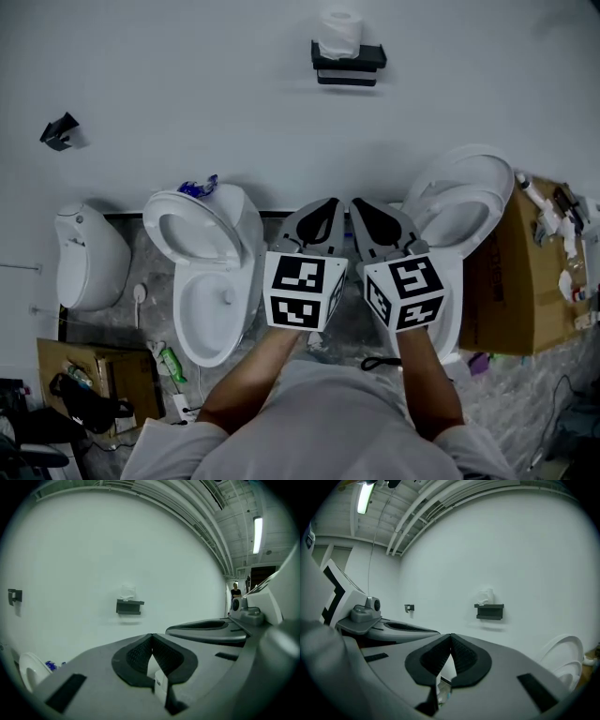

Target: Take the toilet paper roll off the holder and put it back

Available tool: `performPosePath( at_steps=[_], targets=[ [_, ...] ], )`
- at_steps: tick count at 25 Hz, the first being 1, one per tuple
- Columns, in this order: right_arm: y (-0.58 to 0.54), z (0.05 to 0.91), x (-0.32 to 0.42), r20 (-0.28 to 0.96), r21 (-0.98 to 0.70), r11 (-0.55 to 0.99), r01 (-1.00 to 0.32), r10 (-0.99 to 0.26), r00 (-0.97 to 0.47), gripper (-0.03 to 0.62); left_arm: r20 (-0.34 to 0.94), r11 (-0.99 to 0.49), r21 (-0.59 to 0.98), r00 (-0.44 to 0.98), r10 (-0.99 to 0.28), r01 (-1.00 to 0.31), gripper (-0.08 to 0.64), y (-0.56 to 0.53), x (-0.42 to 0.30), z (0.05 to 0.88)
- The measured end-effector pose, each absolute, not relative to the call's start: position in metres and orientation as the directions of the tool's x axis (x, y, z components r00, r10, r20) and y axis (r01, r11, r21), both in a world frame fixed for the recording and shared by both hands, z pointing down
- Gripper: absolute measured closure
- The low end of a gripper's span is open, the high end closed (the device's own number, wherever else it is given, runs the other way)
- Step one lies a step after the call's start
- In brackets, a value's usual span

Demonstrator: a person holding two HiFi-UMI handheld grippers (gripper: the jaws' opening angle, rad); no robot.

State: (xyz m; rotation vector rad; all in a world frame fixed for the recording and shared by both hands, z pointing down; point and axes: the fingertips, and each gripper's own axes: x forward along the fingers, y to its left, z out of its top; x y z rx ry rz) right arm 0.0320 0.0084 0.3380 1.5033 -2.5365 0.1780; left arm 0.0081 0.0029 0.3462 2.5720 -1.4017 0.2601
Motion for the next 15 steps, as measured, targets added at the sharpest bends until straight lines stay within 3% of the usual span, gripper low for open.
performPosePath(
  at_steps=[15],
  targets=[
    [-0.053, 0.323, 0.007, 0.189, 0.007, 0.435, -0.9, -0.885, -0.426, 0.589, 0.216, -0.57, 0.088, 0.574, -0.79, -0.817, 0.555, -0.059, -0.022, 0.337]
  ],
)
